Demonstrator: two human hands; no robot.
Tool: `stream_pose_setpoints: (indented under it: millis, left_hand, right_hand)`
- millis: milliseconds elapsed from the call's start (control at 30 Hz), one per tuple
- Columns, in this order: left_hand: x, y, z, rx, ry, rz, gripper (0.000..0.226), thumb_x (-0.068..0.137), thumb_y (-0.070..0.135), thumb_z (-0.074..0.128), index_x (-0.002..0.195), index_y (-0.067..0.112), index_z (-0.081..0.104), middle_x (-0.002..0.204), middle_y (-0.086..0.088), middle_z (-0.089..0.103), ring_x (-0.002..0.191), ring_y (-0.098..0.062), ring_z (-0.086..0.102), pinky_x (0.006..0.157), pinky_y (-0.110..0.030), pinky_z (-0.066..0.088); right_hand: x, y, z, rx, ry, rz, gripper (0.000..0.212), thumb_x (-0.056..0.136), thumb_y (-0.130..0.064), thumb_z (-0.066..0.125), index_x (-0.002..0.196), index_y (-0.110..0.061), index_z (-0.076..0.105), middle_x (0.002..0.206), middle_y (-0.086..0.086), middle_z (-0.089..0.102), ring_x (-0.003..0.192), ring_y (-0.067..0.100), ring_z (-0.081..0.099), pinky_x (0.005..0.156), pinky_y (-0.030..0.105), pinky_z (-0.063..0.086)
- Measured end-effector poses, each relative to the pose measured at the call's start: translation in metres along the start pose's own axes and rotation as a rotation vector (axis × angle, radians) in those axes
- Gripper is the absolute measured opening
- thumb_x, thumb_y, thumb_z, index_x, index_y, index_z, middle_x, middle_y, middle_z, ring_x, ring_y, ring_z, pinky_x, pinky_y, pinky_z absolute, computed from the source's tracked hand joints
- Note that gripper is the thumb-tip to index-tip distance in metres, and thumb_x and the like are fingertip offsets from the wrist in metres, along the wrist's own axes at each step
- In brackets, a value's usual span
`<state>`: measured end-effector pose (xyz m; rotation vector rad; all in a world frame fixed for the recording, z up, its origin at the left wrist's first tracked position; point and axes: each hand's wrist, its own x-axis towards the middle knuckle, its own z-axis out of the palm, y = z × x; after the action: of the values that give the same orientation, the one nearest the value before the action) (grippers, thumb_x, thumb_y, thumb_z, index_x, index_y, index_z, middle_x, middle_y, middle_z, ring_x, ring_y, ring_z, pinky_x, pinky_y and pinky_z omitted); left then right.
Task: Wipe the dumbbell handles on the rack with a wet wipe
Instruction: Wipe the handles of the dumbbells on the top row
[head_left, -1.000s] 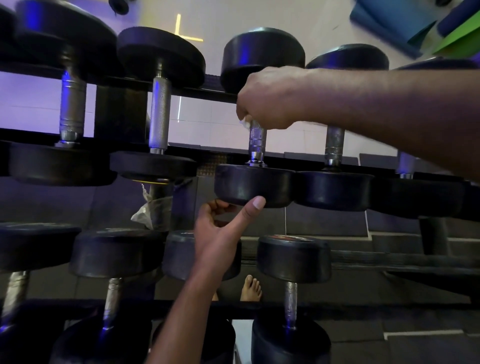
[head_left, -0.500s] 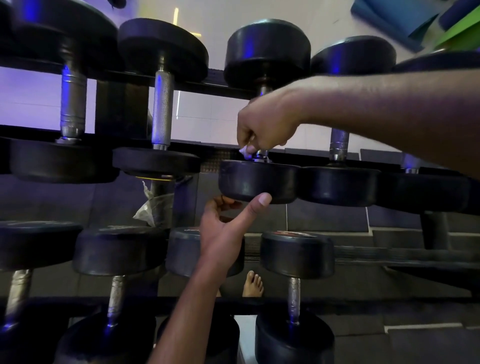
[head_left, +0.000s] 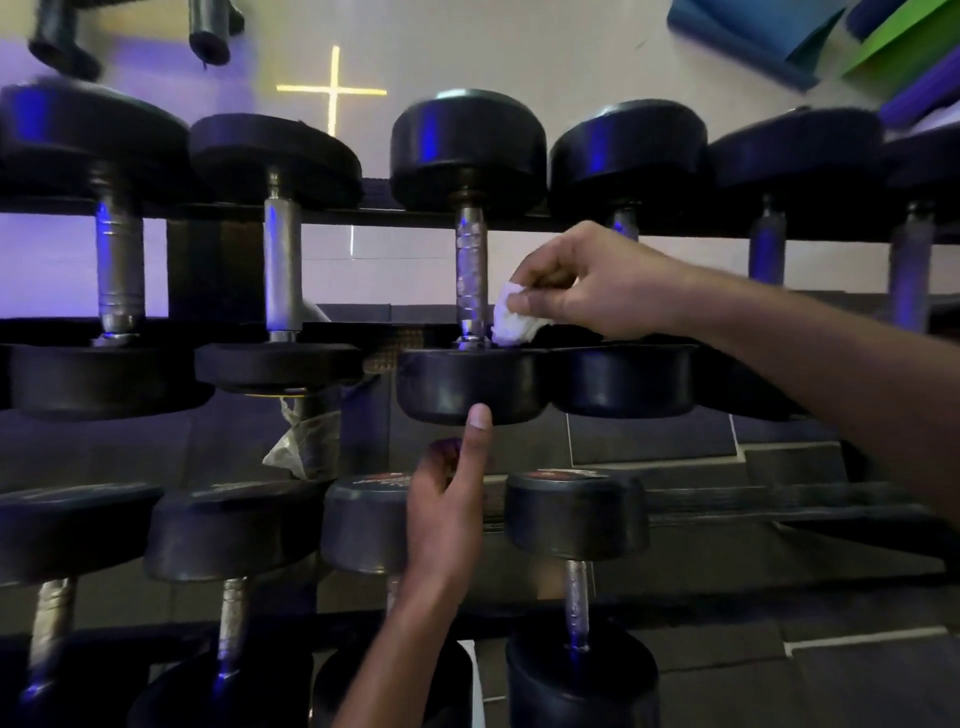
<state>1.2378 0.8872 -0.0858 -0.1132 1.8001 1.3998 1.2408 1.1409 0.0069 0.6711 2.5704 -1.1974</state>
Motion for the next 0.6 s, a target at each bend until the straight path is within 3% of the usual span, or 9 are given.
stream_pose_setpoints:
  millis: [67, 133, 200, 267, 367, 467, 533, 600]
  left_hand:
    - [-0.010, -0.001, 0.016, 0.048, -0.040, 0.011, 0.084, 0.075, 0.097, 0.063, 0.092, 0.015, 0.074, 0.075, 0.005, 0.071, 0.073, -0.014, 0.062, 0.074, -0.038, 0.047]
    - [-0.017, -0.004, 0.037, 0.130, -0.082, 0.020, 0.077, 0.077, 0.093, 0.068, 0.094, 0.018, 0.073, 0.077, 0.012, 0.069, 0.076, -0.009, 0.063, 0.079, -0.038, 0.051]
    - [-0.022, -0.007, 0.059, 0.142, -0.085, -0.017, 0.081, 0.069, 0.094, 0.075, 0.108, 0.024, 0.073, 0.093, 0.014, 0.074, 0.088, -0.009, 0.068, 0.094, -0.042, 0.056]
    - [-0.023, -0.005, 0.080, 0.145, -0.063, -0.046, 0.096, 0.063, 0.096, 0.079, 0.125, 0.023, 0.071, 0.120, 0.005, 0.077, 0.111, -0.014, 0.072, 0.111, -0.048, 0.055]
    - [-0.021, 0.003, 0.105, 0.045, -0.030, -0.025, 0.108, 0.058, 0.091, 0.087, 0.140, 0.023, 0.068, 0.138, 0.004, 0.073, 0.130, -0.013, 0.067, 0.117, -0.051, 0.052]
    - [-0.018, 0.009, 0.122, -0.055, 0.042, -0.061, 0.118, 0.047, 0.088, 0.093, 0.144, 0.030, 0.063, 0.144, 0.004, 0.069, 0.132, -0.015, 0.067, 0.109, -0.049, 0.058]
    - [-0.018, 0.010, 0.130, -0.116, 0.039, -0.083, 0.124, 0.046, 0.085, 0.096, 0.147, 0.022, 0.062, 0.148, -0.007, 0.067, 0.134, -0.024, 0.068, 0.085, -0.033, 0.063]
    - [-0.020, 0.010, 0.134, -0.155, 0.030, -0.079, 0.116, 0.050, 0.081, 0.096, 0.144, 0.019, 0.065, 0.142, -0.007, 0.071, 0.128, -0.022, 0.071, 0.069, -0.025, 0.057]
  right_hand:
    - [-0.017, 0.017, -0.008, 0.127, 0.082, 0.018, 0.016, 0.101, -0.030, 0.071, 0.099, -0.017, 0.080, 0.083, 0.000, 0.077, 0.073, 0.001, 0.059, 0.071, 0.023, 0.048]
    - [-0.034, 0.034, -0.015, 0.170, 0.190, 0.037, 0.017, 0.102, -0.030, 0.070, 0.096, -0.017, 0.078, 0.078, -0.006, 0.073, 0.070, 0.001, 0.059, 0.066, 0.018, 0.047]
    - [-0.049, 0.050, -0.022, 0.152, 0.276, 0.056, 0.017, 0.101, -0.032, 0.071, 0.091, -0.020, 0.077, 0.076, -0.009, 0.072, 0.071, 0.003, 0.062, 0.069, 0.023, 0.050]
    - [-0.062, 0.066, -0.028, 0.192, 0.317, 0.073, 0.017, 0.100, -0.036, 0.071, 0.093, -0.022, 0.079, 0.083, -0.007, 0.076, 0.079, 0.003, 0.065, 0.079, 0.034, 0.053]
    - [-0.077, 0.085, -0.036, 0.294, 0.355, 0.136, 0.022, 0.101, -0.040, 0.070, 0.101, -0.020, 0.080, 0.096, 0.007, 0.079, 0.085, 0.007, 0.066, 0.084, 0.035, 0.055]
    - [-0.084, 0.101, -0.040, 0.358, 0.357, 0.190, 0.024, 0.099, -0.042, 0.072, 0.103, -0.019, 0.080, 0.080, -0.008, 0.077, 0.070, -0.004, 0.062, 0.071, 0.021, 0.049]
    - [-0.084, 0.110, -0.043, 0.400, 0.329, 0.197, 0.021, 0.097, -0.039, 0.075, 0.102, -0.019, 0.079, 0.072, -0.013, 0.073, 0.063, -0.006, 0.061, 0.068, 0.018, 0.047]
    - [-0.082, 0.115, -0.047, 0.382, 0.286, 0.195, 0.018, 0.095, -0.034, 0.078, 0.103, -0.018, 0.078, 0.078, -0.009, 0.076, 0.066, -0.003, 0.064, 0.069, 0.022, 0.049]
